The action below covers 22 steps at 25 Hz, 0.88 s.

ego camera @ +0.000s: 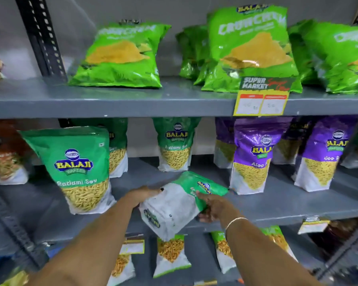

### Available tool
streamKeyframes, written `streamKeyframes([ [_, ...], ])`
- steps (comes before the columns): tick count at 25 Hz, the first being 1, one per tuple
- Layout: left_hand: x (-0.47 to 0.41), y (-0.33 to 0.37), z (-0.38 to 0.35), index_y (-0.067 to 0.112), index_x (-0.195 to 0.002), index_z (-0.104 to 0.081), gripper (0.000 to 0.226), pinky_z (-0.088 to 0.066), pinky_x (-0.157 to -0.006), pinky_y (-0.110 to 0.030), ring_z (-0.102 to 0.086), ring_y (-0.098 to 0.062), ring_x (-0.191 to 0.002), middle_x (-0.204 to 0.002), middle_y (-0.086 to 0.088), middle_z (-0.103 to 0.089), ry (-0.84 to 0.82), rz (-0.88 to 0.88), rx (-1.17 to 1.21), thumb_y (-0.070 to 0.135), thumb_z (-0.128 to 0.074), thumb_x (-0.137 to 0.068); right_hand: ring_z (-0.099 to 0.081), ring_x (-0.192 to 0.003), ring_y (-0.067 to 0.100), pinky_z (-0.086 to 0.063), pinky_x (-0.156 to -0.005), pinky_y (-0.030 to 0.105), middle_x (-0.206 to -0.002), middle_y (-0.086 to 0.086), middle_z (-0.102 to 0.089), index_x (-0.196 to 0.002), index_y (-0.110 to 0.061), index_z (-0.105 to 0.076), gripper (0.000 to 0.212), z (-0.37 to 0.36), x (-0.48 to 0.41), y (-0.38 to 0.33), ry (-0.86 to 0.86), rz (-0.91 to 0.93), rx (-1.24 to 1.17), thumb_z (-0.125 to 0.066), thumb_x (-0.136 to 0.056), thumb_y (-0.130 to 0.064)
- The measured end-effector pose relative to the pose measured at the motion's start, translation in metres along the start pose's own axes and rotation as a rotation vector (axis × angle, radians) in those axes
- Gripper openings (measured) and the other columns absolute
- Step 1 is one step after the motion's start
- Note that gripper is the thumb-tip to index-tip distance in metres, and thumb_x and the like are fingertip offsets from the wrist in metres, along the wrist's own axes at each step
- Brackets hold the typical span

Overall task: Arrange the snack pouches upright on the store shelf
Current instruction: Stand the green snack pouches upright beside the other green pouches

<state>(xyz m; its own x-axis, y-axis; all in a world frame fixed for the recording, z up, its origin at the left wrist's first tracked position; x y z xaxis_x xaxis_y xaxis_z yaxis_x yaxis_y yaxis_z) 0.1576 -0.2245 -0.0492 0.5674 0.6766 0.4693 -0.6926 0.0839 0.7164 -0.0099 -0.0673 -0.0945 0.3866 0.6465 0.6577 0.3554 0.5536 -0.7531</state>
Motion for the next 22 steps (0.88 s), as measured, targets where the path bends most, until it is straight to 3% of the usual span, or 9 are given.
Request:
streamKeyframes([
  [1, 0.0, -0.001, -0.003, 0.01, -0.111, -0.065, 0.045, -0.051, -0.095, -0.037, -0.064, -0.026, -0.104, -0.111, -0.012, -0.068, -0.044, 0.003, 0.051, 0.044, -0.064, -0.08, -0.059, -0.044, 0.022, -0.053, -0.047, 0.031, -0.053, 0.006, -0.065, -0.075, -0.014, -0.06, 0.024, -0.007, 0.001, 0.0, -0.025, 0.013, -0.123, -0.063, -0.081, -0.036],
  [3, 0.003, -0.004, -0.008, 0.011, -0.081, -0.069, 0.034, -0.056, -0.073, -0.033, -0.067, -0.021, -0.071, -0.072, -0.006, -0.075, -0.133, 0.036, 0.109, 0.043, -0.074, -0.071, -0.066, -0.046, 0.019, -0.058, -0.052, 0.032, -0.051, 0.002, -0.07, -0.072, -0.014, -0.063, 0.017, -0.015, 0.004, -0.006, -0.095, 0.053, -0.242, -0.066, -0.08, -0.029],
  [5, 0.015, -0.004, -0.016, 0.011, -0.069, -0.063, 0.031, -0.049, -0.062, -0.032, -0.058, -0.018, -0.059, -0.051, 0.0, -0.066, -0.229, 0.086, 0.075, 0.04, -0.072, -0.073, -0.068, -0.062, 0.017, -0.057, -0.078, 0.036, -0.064, -0.001, -0.073, -0.083, -0.017, -0.065, 0.036, -0.008, 0.008, -0.015, -0.108, 0.132, -0.187, -0.083, -0.057, -0.033],
  [7, 0.029, 0.004, -0.026, 0.009, -0.081, -0.061, 0.023, -0.05, -0.067, -0.033, -0.056, -0.018, -0.065, -0.067, -0.003, -0.064, -0.336, 0.109, 0.019, 0.032, -0.065, -0.082, -0.065, -0.069, 0.016, -0.051, -0.09, 0.039, -0.068, -0.004, -0.071, -0.085, -0.02, -0.065, 0.047, 0.005, 0.019, -0.026, -0.103, 0.159, -0.049, -0.088, -0.047, -0.033],
  [10, 0.039, 0.023, -0.026, 0.006, -0.112, -0.055, 0.035, -0.048, -0.093, -0.041, -0.059, -0.018, -0.079, -0.093, -0.006, -0.061, -0.353, 0.075, -0.025, 0.019, -0.067, -0.082, -0.057, -0.071, 0.013, -0.053, -0.075, 0.036, -0.07, -0.002, -0.063, -0.078, -0.019, -0.065, 0.029, 0.015, 0.042, -0.064, -0.109, 0.256, 0.023, -0.085, -0.057, -0.017],
  [13, 0.037, 0.047, -0.012, 0.006, -0.113, -0.052, 0.04, -0.043, -0.107, -0.042, -0.06, -0.014, -0.078, -0.089, -0.002, -0.064, -0.239, -0.016, -0.044, 0.011, -0.071, -0.078, -0.062, -0.08, 0.018, -0.054, -0.068, 0.031, -0.087, 0.004, -0.068, -0.084, -0.013, -0.065, 0.023, 0.015, 0.062, -0.114, -0.068, 0.451, 0.125, -0.076, -0.068, -0.001],
  [16, 0.03, 0.061, 0.004, 0.002, -0.123, -0.05, 0.057, -0.043, -0.099, -0.034, -0.058, -0.018, -0.092, -0.103, -0.001, -0.063, -0.046, -0.111, -0.027, 0.008, -0.075, -0.073, -0.069, -0.06, 0.008, -0.055, -0.051, 0.018, -0.082, 0.008, -0.074, -0.1, 0.002, -0.062, 0.037, 0.005, 0.065, -0.152, -0.005, 0.619, 0.198, -0.071, -0.066, 0.014],
  [19, 0.019, 0.065, 0.019, 0.003, -0.116, -0.057, 0.055, -0.045, -0.094, -0.028, -0.058, -0.024, -0.111, -0.126, -0.01, -0.063, 0.18, -0.222, 0.06, 0.002, -0.079, -0.066, -0.07, -0.064, 0.01, -0.06, -0.065, 0.024, -0.107, 0.026, -0.067, -0.114, 0.014, -0.052, 0.058, 0.002, 0.055, -0.169, 0.068, 0.741, 0.18, -0.071, -0.059, 0.021],
  [22, 0.008, 0.056, 0.028, 0.008, -0.106, -0.057, 0.049, -0.047, -0.085, -0.03, -0.059, -0.023, -0.103, -0.123, -0.014, -0.064, 0.364, -0.226, 0.108, 0.002, -0.08, -0.063, -0.067, -0.085, 0.025, -0.06, -0.076, 0.034, -0.11, 0.02, -0.066, -0.102, 0.003, -0.057, 0.052, 0.003, 0.039, -0.166, 0.17, 0.792, 0.178, -0.076, -0.056, 0.018],
])
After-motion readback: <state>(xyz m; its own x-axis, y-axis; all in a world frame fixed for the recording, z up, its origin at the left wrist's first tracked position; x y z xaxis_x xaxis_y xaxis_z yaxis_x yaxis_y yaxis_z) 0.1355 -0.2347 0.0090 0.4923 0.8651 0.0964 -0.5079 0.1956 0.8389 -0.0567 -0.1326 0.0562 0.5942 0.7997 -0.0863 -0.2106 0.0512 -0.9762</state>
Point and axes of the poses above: each hand's wrist, its own x-axis away from the middle knuckle, its own z-axis out of the back of the hand, y = z × x, the point moved 9 cm from there along -x, towards the middle knuckle
